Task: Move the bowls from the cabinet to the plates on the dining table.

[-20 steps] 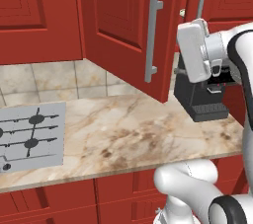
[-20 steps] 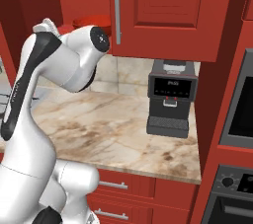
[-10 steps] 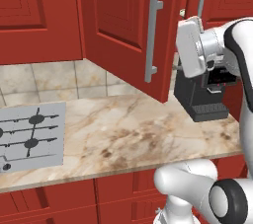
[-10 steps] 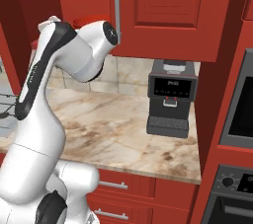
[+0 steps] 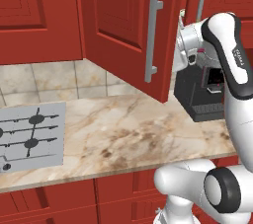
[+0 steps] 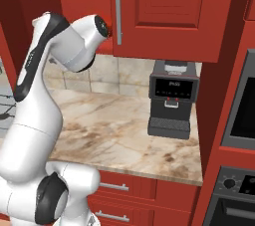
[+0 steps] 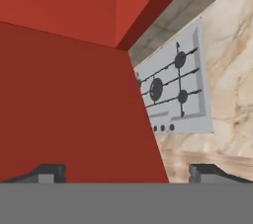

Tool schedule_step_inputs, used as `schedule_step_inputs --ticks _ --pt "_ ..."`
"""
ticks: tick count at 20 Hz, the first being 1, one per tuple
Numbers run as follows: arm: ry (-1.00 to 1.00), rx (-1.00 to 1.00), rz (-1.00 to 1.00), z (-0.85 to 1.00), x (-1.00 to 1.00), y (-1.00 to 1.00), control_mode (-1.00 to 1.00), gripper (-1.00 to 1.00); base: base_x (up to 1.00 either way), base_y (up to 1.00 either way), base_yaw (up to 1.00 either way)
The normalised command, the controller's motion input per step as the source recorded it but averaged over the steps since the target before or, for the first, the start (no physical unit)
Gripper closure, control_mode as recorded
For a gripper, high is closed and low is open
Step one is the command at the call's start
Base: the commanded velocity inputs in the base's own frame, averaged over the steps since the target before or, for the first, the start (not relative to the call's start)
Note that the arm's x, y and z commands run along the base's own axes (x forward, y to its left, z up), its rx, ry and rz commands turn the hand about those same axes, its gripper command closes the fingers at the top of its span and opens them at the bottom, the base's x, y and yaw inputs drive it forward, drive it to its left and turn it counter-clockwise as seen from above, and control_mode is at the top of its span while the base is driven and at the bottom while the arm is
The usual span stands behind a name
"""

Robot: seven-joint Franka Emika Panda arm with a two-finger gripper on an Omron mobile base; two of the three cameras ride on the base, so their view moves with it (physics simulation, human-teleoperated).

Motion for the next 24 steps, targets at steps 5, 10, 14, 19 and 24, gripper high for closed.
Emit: schedule_step_inputs --ticks 5,10,14,19,24 --pt "0.00 0.00 0.12 0.00 -0.04 0.51 -1.00 -1.00 0.00 0.00 0.00" --pt "0.00 0.00 0.12 0.00 -0.09 0.58 -1.00 -1.00 0.00 0.00 0.00" --pt "0.00 0.00 0.14 0.00 -0.21 0.62 -1.00 -1.00 0.00 0.00 0.00" --pt "0.00 0.01 0.17 0.00 -0.25 0.73 -1.00 -1.00 0.00 0.00 0.00" --pt "-0.01 0.00 0.14 0.00 -0.05 0.79 -1.00 -1.00 0.00 0.00 0.00"
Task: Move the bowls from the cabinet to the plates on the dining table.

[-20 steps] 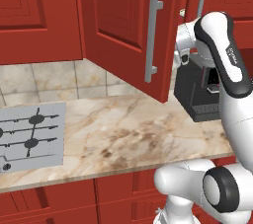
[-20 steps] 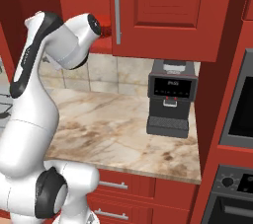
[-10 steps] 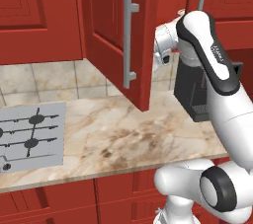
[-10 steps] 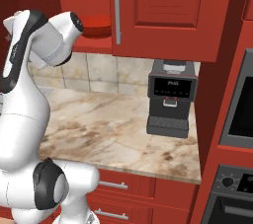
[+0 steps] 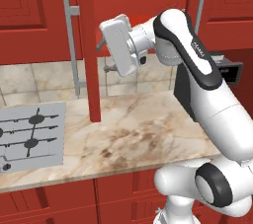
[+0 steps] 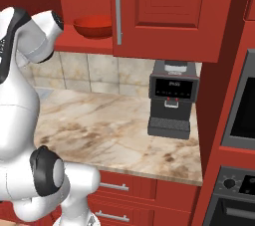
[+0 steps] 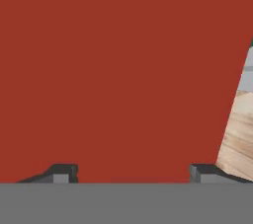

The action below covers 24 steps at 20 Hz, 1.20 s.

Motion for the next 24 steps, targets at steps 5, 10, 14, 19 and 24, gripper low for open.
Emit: schedule_step_inputs --ticks 5,10,14,19,24 --pt "0.00 0.00 0.03 0.00 0.00 0.40 -1.00 -1.00 0.00 0.00 0.00" --pt "0.00 0.00 0.00 0.00 0.00 0.00 -1.00 -1.00 0.00 0.00 0.00" --pt "-0.08 -0.03 -0.05 0.04 -0.13 -0.14 -1.00 -1.00 0.00 0.00 0.00" --pt "-0.13 0.00 -0.07 0.17 -0.57 -0.44 -1.00 -1.00 0.00 0.00 0.00" --pt "-0.15 0.00 -0.07 0.33 -0.90 -0.69 -1.00 -1.00 0.00 0.00 0.00"
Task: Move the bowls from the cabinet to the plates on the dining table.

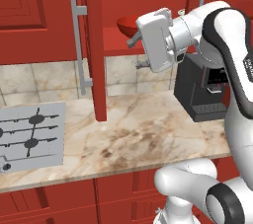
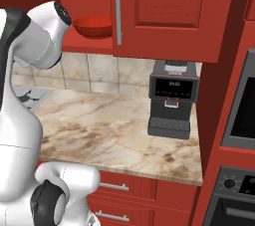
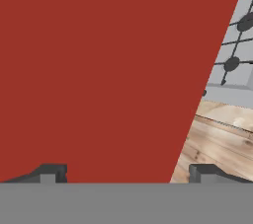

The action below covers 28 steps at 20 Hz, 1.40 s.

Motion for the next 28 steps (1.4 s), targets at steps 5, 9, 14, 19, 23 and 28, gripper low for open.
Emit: schedule_step_inputs --ticks 5,9,14,19,23,28 --pt "-0.12 -0.03 -0.08 0.17 -0.97 -0.85 -1.00 -1.00 0.00 0.00 0.00" --pt "-0.08 -0.12 -0.06 0.01 -0.54 -0.82 -1.00 -1.00 0.00 0.00 0.00" --pt "-0.08 -0.20 -0.05 0.00 -0.33 -0.79 -1.00 -1.00 0.00 0.00 0.00" --pt "-0.05 -0.27 -0.04 0.00 -0.08 -0.72 -1.00 -1.00 0.00 0.00 0.00" --pt "-0.10 -0.29 0.00 0.06 0.00 -0.58 -1.00 -1.00 0.00 0.00 0.00" --pt "-0.10 -0.33 -0.03 0.00 -0.02 -0.45 -1.00 -1.00 0.00 0.00 0.00"
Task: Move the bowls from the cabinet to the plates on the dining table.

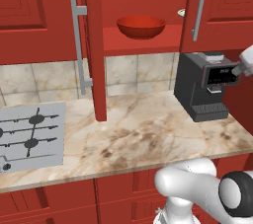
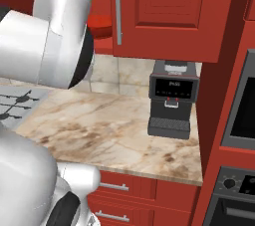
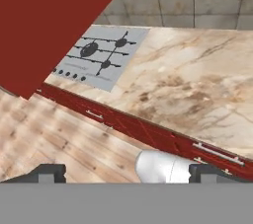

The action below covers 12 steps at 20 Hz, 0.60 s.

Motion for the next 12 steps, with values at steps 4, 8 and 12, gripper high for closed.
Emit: schedule_step_inputs --ticks 4,8,12 --pt "-0.05 -0.25 -0.10 -0.04 0.01 -0.21 -1.00 -1.00 0.00 0.00 0.00" --pt "-0.04 -0.01 -0.03 -0.04 0.31 0.00 -1.00 -1.00 0.00 0.00 0.00" --pt "-0.06 0.00 -0.03 -0.19 0.29 0.00 -1.00 -1.00 0.00 0.00 0.00"
